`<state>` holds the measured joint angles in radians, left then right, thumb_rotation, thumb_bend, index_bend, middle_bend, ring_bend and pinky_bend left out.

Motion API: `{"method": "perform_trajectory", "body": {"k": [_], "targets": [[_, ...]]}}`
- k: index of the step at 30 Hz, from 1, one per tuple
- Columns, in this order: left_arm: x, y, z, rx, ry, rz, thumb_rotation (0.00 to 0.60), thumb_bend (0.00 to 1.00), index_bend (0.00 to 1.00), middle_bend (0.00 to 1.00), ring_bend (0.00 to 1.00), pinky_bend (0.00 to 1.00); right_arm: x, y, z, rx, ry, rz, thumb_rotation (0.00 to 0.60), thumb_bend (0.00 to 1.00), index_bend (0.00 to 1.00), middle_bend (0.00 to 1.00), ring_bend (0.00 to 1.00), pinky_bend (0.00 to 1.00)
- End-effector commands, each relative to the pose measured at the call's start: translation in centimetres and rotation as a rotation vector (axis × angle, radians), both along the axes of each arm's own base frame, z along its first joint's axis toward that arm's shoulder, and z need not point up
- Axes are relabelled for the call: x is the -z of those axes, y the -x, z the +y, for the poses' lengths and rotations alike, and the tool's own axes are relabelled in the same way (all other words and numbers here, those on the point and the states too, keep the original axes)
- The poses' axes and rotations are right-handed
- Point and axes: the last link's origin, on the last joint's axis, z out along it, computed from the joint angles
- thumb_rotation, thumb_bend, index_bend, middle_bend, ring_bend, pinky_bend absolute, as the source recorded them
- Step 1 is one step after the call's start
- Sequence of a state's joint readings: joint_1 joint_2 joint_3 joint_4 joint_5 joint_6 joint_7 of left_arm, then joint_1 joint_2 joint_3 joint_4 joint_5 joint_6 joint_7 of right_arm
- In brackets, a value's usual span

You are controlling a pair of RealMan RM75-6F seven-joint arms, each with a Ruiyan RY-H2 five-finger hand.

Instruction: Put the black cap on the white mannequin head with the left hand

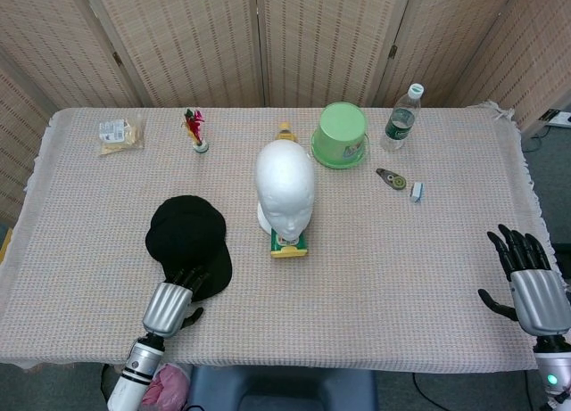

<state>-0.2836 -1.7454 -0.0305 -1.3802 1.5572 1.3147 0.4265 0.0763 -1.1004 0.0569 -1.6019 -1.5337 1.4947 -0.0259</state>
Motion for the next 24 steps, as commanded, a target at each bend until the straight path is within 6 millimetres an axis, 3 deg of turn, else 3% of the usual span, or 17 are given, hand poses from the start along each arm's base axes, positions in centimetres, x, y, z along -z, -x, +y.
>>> {"method": "perform_trajectory", "body": {"k": [1, 24], "targets": [[0.2, 0.0, 0.0, 0.002, 0.003, 0.002, 0.600, 0.26, 0.26, 0.23, 0.20, 0.42, -0.1, 0.0, 0.1, -0.003, 0.001, -0.002, 0.600, 0.14, 0.00, 0.00, 0.00, 0.00], [1.3, 0.3, 0.2, 0.039, -0.136, 0.097, 0.600, 0.26, 0.28, 0.28, 0.23, 0.43, -0.4, -0.1, 0.3, -0.008, -0.002, -0.016, 0.600, 0.14, 0.00, 0.00, 0.00, 0.00]]}}
